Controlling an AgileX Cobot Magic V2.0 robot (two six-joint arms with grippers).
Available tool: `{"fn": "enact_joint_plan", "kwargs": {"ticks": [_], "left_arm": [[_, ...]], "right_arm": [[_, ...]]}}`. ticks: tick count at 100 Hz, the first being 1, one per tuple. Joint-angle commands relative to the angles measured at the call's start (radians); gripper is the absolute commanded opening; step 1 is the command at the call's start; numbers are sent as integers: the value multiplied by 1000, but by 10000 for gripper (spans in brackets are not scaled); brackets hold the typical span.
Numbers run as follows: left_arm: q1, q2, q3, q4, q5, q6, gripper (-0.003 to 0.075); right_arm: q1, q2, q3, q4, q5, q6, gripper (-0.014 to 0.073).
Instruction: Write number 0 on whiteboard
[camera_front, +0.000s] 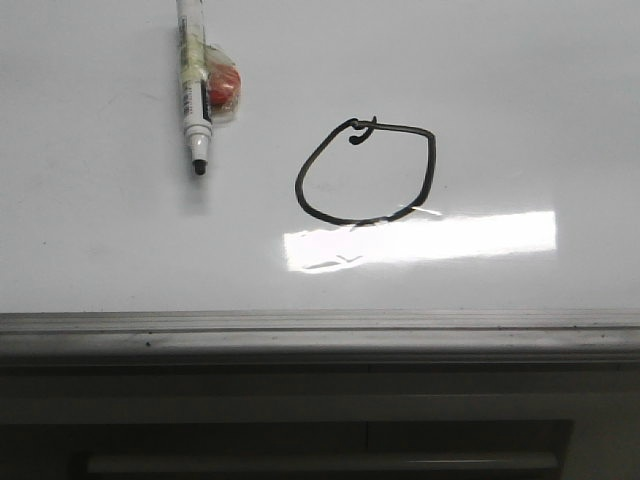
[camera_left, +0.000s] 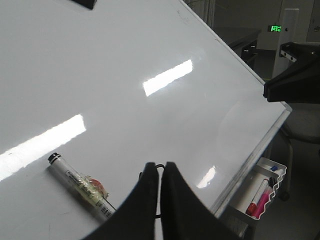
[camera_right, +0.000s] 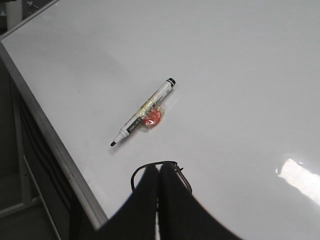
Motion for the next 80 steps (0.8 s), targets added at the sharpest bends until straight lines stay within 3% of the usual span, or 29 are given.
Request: {"fn": "enact_joint_plan", "kwargs": {"ticks": [1, 60, 68, 80], "left_arm": [[3, 5, -29, -10, -53, -1, -20], [3, 4, -25, 9, -49, -1, -20], [12, -26, 13, 117, -116, -2, -20], [82, -105, 181, 262, -362, -13, -20]], "right_arm": [[-7, 3, -23, -39, -56, 11, -69], [-7, 3, -23, -39, -56, 11, -69], [-7, 3, -23, -39, -56, 11, -69], [-7, 3, -23, -39, -56, 11, -69]]}}
